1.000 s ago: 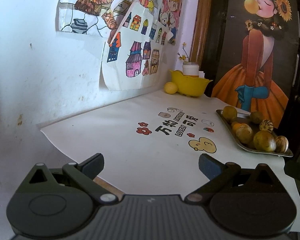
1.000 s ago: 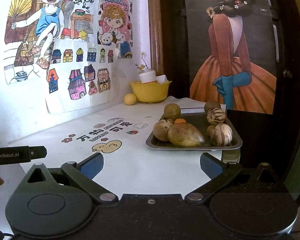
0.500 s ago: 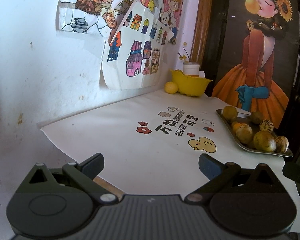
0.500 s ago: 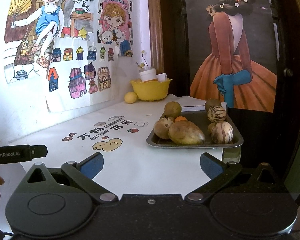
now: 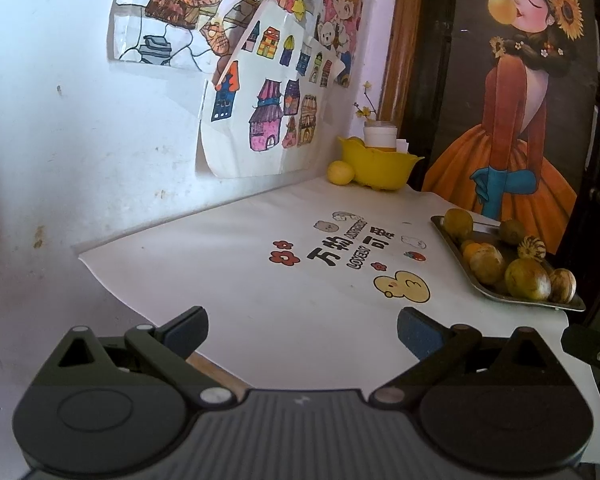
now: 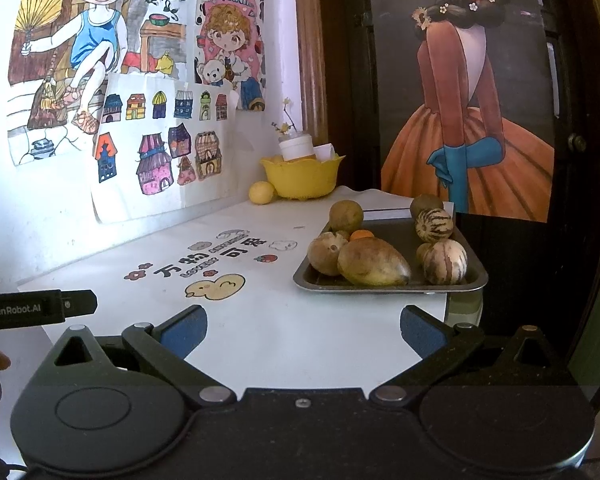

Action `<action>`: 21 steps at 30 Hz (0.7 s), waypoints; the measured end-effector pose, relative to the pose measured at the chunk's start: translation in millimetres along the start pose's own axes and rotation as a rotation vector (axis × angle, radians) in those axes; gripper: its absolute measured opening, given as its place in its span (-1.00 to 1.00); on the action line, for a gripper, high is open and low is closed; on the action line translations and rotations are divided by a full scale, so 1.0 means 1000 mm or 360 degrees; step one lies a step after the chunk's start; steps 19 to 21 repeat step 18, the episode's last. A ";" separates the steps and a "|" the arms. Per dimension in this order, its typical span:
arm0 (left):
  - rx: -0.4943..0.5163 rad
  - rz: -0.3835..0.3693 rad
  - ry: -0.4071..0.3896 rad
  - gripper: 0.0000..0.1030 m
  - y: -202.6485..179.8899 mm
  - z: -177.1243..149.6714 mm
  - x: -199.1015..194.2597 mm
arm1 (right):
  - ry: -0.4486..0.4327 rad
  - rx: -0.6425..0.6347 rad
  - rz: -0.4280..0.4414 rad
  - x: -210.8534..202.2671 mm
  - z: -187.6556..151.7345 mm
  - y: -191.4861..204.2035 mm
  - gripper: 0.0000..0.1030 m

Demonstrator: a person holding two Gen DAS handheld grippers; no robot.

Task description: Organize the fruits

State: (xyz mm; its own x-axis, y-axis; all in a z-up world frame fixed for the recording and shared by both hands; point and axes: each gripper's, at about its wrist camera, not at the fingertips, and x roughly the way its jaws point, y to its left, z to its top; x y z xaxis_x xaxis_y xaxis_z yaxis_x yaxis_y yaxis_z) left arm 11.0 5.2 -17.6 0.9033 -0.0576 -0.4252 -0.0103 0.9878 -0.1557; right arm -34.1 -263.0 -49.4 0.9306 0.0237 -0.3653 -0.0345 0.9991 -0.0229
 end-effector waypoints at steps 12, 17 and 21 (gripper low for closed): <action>0.0003 -0.0115 -0.0036 0.99 -0.009 0.001 -0.009 | 0.0019 0.0001 0.0015 0.001 -0.001 -0.001 0.99; 0.0025 -0.0116 -0.0048 0.99 -0.010 0.001 -0.010 | 0.0030 0.0009 0.0022 0.002 -0.002 -0.002 0.99; 0.0029 -0.0113 -0.0050 0.99 -0.011 0.001 -0.010 | 0.0033 0.0009 0.0024 0.002 -0.002 -0.001 0.99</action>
